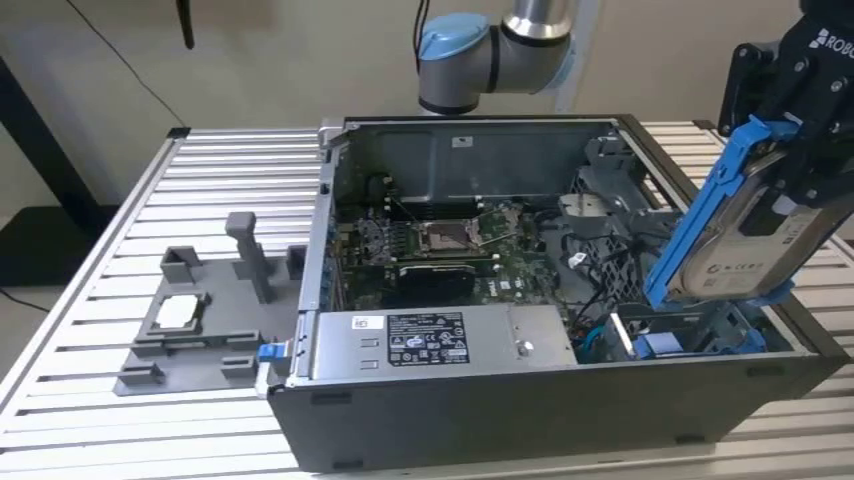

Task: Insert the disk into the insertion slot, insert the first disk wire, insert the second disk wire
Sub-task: 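Insert the disk into the insertion slot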

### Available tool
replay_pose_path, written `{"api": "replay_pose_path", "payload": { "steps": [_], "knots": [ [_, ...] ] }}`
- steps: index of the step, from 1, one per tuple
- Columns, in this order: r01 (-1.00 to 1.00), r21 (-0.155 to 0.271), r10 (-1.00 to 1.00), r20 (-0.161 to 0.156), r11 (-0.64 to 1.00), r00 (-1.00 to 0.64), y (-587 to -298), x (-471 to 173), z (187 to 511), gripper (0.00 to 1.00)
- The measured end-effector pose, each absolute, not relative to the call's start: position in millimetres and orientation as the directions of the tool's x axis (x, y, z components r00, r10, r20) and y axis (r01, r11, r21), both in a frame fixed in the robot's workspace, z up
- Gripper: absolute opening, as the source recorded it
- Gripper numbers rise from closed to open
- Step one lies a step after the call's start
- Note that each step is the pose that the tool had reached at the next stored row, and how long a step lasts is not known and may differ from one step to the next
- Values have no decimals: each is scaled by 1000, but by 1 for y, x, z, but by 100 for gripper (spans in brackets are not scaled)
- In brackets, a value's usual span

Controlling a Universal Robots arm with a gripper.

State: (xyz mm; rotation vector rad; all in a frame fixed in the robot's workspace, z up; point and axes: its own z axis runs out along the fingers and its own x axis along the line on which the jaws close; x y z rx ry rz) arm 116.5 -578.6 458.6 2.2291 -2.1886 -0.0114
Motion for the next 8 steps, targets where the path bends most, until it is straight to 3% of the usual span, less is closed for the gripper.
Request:
{"api": "replay_pose_path", "payload": {
  "steps": [8],
  "knots": [
    [-1000,17,-1000,7,-18,18,-579,117,452,32]
  ]
}}
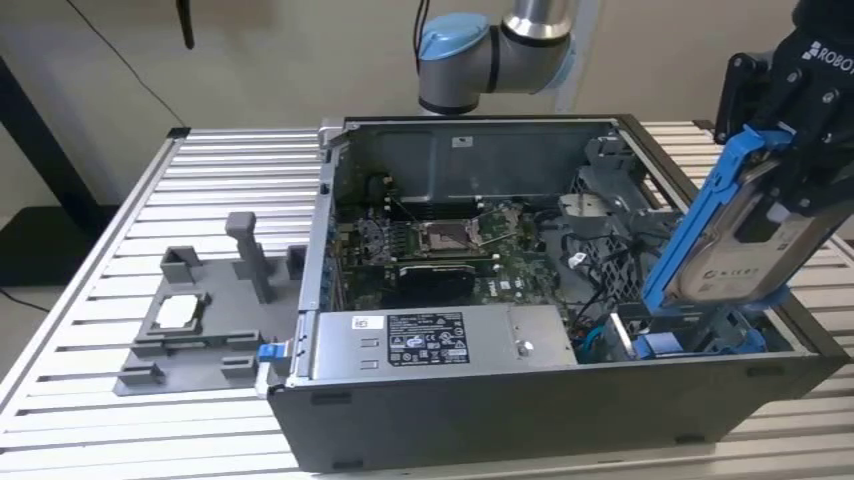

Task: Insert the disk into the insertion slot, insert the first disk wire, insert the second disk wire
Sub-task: 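Insert the disk into the insertion slot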

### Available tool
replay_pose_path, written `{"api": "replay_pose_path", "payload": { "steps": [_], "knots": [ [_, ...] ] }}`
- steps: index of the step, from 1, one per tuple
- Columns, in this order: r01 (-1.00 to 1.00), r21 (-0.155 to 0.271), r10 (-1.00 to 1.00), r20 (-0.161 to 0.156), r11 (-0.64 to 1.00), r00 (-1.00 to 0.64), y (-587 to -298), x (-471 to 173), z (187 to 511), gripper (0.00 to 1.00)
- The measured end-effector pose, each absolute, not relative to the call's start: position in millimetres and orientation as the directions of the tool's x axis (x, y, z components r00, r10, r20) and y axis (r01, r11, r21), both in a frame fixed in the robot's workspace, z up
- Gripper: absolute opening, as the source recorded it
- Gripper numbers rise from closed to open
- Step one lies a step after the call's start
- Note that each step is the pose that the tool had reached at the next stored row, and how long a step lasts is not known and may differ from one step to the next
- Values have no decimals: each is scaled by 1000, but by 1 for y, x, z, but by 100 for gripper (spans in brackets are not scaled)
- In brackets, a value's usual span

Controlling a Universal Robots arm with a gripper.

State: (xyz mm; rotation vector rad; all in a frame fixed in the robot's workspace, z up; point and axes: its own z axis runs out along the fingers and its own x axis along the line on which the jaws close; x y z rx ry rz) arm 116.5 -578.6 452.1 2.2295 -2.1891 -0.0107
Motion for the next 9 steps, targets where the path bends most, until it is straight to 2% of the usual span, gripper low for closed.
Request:
{"api": "replay_pose_path", "payload": {
  "steps": [9],
  "knots": [
    [-1000,17,-1000,6,-18,18,-577,117,436,32]
  ]
}}
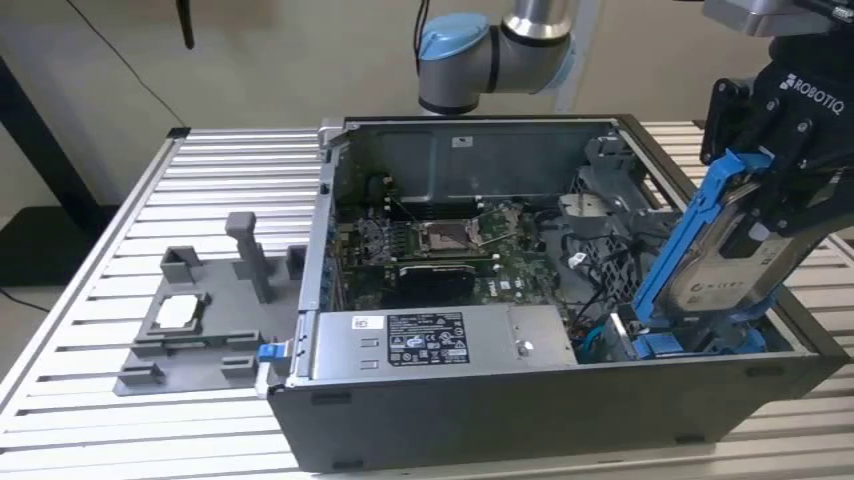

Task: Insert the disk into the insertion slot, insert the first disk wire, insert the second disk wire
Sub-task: 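Insert the disk into the insertion slot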

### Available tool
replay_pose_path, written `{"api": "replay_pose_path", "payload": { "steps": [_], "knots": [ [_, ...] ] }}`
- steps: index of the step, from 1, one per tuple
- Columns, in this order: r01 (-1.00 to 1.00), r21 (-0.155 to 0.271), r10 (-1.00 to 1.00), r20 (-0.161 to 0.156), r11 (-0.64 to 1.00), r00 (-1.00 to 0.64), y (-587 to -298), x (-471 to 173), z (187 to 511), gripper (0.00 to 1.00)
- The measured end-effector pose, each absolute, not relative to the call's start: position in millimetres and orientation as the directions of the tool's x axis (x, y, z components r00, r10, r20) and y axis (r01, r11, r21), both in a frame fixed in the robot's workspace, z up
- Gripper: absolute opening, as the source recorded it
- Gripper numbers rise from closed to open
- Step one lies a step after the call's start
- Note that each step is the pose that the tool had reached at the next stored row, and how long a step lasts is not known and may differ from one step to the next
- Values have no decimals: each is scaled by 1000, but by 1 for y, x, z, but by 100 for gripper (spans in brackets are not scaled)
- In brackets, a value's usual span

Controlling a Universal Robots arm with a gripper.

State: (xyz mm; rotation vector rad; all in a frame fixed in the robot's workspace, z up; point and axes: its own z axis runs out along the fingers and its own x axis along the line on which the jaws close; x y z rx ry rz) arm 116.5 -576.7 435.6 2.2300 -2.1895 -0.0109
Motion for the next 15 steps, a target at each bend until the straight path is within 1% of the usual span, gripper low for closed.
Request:
{"api": "replay_pose_path", "payload": {
  "steps": [11,15],
  "knots": [
    [-1000,16,-1000,-4,-18,18,-574,117,419,32],
    [-1000,16,-1000,-20,-18,18,-574,117,413,32]
  ]
}}
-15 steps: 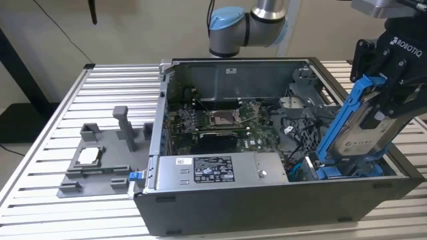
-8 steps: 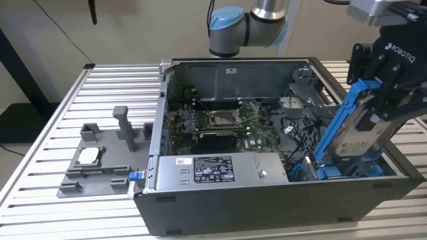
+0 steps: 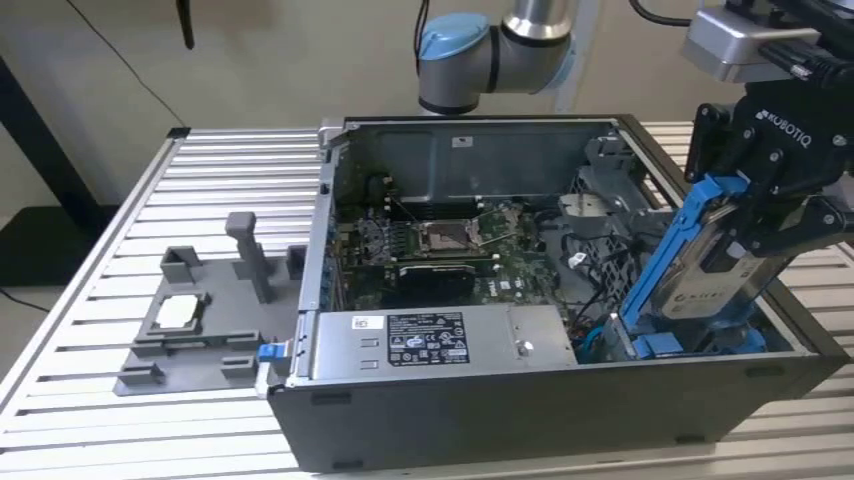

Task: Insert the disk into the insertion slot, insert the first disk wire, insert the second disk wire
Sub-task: 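Insert the disk into the insertion slot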

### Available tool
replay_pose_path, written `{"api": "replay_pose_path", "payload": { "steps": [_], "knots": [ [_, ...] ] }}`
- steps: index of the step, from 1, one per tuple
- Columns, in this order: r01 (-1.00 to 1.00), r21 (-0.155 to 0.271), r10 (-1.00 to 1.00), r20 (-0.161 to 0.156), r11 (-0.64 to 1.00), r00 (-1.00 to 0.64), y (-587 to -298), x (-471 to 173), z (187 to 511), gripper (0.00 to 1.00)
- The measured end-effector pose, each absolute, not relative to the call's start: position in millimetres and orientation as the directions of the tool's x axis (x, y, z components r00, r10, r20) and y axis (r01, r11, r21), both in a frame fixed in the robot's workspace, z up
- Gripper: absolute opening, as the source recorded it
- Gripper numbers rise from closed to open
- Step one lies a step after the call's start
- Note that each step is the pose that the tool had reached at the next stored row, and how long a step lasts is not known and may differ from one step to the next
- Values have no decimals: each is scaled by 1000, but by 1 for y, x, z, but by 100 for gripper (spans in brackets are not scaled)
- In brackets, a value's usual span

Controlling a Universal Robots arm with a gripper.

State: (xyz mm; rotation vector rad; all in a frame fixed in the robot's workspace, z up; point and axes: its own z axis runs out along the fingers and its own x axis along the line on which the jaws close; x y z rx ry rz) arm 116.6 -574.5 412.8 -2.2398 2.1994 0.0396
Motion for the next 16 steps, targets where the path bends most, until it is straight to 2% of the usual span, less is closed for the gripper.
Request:
{"api": "replay_pose_path", "payload": {
  "steps": [16],
  "knots": [
    [-1000,16,-1000,-24,-13,13,-574,119,389,32]
  ]
}}
